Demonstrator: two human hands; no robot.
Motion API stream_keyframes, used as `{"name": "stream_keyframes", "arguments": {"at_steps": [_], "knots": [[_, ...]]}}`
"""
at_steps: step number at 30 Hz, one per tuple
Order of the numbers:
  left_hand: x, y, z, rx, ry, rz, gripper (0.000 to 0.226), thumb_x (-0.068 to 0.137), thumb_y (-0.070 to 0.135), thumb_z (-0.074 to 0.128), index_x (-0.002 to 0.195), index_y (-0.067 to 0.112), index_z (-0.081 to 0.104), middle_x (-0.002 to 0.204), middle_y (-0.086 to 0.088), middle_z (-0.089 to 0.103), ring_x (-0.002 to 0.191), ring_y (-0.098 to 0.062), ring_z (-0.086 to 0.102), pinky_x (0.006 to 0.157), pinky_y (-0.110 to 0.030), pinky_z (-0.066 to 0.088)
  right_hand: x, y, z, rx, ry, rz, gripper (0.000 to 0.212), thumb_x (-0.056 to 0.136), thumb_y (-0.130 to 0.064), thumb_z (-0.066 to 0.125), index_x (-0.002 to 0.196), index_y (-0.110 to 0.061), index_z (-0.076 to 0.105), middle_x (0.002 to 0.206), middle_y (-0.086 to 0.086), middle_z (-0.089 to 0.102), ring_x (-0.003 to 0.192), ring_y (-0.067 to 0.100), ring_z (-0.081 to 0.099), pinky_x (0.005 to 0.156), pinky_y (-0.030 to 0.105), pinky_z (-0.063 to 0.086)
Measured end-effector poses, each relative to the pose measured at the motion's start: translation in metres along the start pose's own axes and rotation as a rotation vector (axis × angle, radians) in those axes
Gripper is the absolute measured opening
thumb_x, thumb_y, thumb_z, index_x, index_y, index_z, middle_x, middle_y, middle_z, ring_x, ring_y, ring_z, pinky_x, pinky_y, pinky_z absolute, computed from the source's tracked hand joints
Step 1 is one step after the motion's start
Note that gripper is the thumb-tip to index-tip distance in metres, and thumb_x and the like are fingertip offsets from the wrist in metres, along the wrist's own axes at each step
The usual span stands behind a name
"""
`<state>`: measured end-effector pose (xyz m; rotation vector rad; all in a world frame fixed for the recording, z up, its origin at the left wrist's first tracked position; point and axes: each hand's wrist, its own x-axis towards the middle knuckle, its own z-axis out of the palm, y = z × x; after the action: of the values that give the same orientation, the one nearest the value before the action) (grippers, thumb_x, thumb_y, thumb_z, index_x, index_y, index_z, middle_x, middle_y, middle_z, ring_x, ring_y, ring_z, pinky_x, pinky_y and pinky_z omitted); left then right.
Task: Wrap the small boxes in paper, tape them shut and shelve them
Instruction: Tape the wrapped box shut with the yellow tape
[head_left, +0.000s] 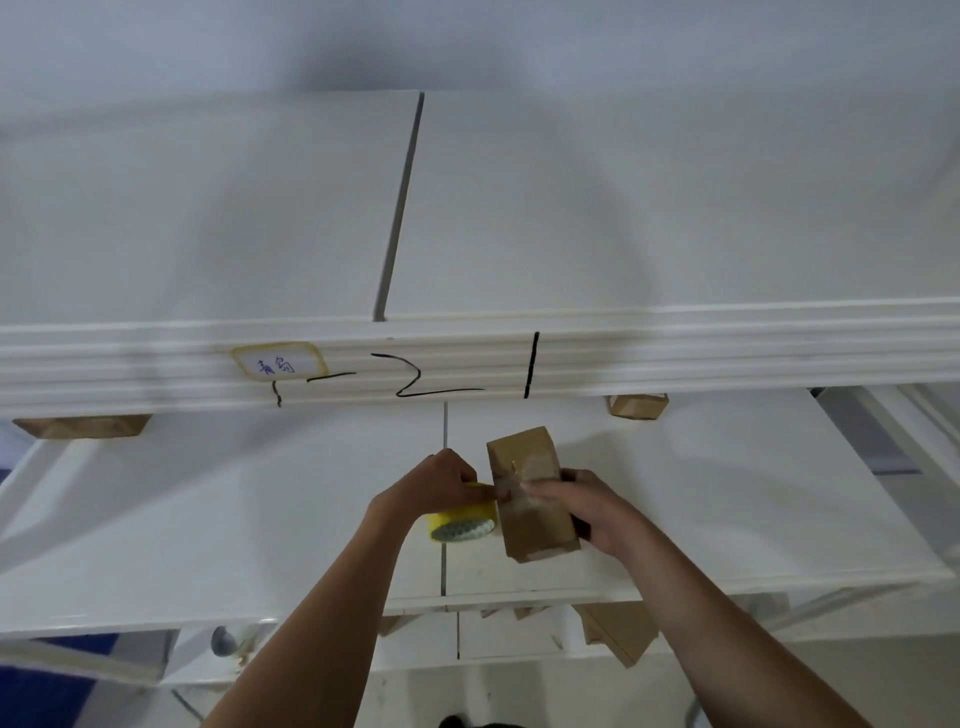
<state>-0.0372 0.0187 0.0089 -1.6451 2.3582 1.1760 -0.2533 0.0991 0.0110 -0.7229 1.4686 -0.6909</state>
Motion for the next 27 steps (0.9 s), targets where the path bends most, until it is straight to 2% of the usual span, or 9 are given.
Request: {"name": "stream_keyframes", "arguments": {"at_steps": [3, 7, 9, 12, 15, 20, 23, 27], "knots": [[-0.001, -0.008, 0.001, 0.037, -0.11, 0.046, 0.053, 0.092, 0.054, 0.062, 0.075, 0.004, 0.064, 0.069, -0.005, 0.051, 0.065, -0.017, 0.047, 0.064, -0.029, 0.037, 0.002, 0.005, -0.007, -0.003, 0.026, 0.019, 0.06, 0.069, -0.037, 0.091, 0.119, -0.011, 0.068, 0.102, 0.008, 0.078, 0.098, 0.028, 0.074, 0.089, 0.046, 0.06], [0.0, -0.015, 0.003, 0.004, -0.094, 0.006, 0.047, 0.094, 0.049, 0.062, 0.063, 0.014, 0.06, 0.064, 0.001, 0.051, 0.063, -0.011, 0.048, 0.062, -0.022, 0.037, 0.002, 0.009, -0.013, -0.005, 0.029, 0.029, 0.054, 0.07, -0.032, 0.09, 0.116, -0.011, 0.07, 0.099, 0.008, 0.078, 0.095, 0.027, 0.074, 0.081, 0.041, 0.062], [0.002, -0.016, 0.006, 0.005, -0.085, -0.02, 0.043, 0.092, 0.05, 0.064, 0.062, 0.02, 0.06, 0.064, 0.003, 0.053, 0.064, -0.01, 0.052, 0.062, -0.022, 0.04, 0.003, 0.009, -0.012, -0.014, 0.041, 0.029, 0.052, 0.071, -0.029, 0.09, 0.114, -0.01, 0.07, 0.098, 0.007, 0.078, 0.095, 0.026, 0.074, 0.08, 0.04, 0.062], [0.005, -0.015, 0.008, -0.009, -0.048, -0.058, 0.043, 0.085, 0.056, 0.069, 0.071, 0.015, 0.068, 0.068, 0.002, 0.059, 0.067, -0.011, 0.058, 0.062, -0.023, 0.045, 0.006, 0.012, -0.011, -0.004, 0.061, 0.047, 0.051, 0.07, -0.028, 0.091, 0.113, -0.007, 0.07, 0.096, 0.009, 0.078, 0.092, 0.026, 0.075, 0.081, 0.039, 0.062], [0.008, -0.015, 0.011, 0.009, -0.045, -0.08, 0.046, 0.081, 0.057, 0.073, 0.081, 0.011, 0.072, 0.073, 0.001, 0.063, 0.071, -0.013, 0.062, 0.063, -0.022, 0.047, 0.008, 0.018, -0.008, 0.005, 0.073, 0.08, 0.056, 0.069, -0.027, 0.091, 0.114, -0.004, 0.068, 0.095, 0.01, 0.078, 0.088, 0.025, 0.076, 0.074, 0.035, 0.062], [0.009, -0.017, 0.017, 0.047, -0.023, -0.111, 0.038, 0.075, 0.054, 0.077, 0.066, 0.021, 0.063, 0.067, 0.003, 0.06, 0.068, -0.014, 0.062, 0.059, -0.022, 0.045, 0.014, 0.026, -0.001, 0.022, 0.101, 0.134, 0.05, 0.072, -0.021, 0.09, 0.112, -0.003, 0.066, 0.094, 0.013, 0.077, 0.087, 0.027, 0.076, 0.075, 0.039, 0.063], [0.011, -0.017, 0.018, 0.064, 0.006, -0.113, 0.036, 0.072, 0.054, 0.078, 0.066, 0.022, 0.064, 0.066, 0.004, 0.06, 0.067, -0.014, 0.063, 0.06, -0.024, 0.047, 0.017, 0.027, 0.0, 0.014, 0.105, 0.149, 0.048, 0.073, -0.022, 0.089, 0.111, -0.005, 0.065, 0.097, 0.013, 0.077, 0.09, 0.028, 0.074, 0.078, 0.041, 0.062], [0.011, -0.015, 0.019, 0.08, 0.015, -0.102, 0.032, 0.072, 0.053, 0.078, 0.075, 0.021, 0.071, 0.071, 0.004, 0.065, 0.072, -0.015, 0.067, 0.066, -0.027, 0.056, 0.023, 0.027, -0.007, -0.028, 0.11, 0.128, 0.05, 0.073, -0.022, 0.09, 0.114, -0.006, 0.066, 0.099, 0.01, 0.076, 0.09, 0.025, 0.074, 0.074, 0.036, 0.062]]}}
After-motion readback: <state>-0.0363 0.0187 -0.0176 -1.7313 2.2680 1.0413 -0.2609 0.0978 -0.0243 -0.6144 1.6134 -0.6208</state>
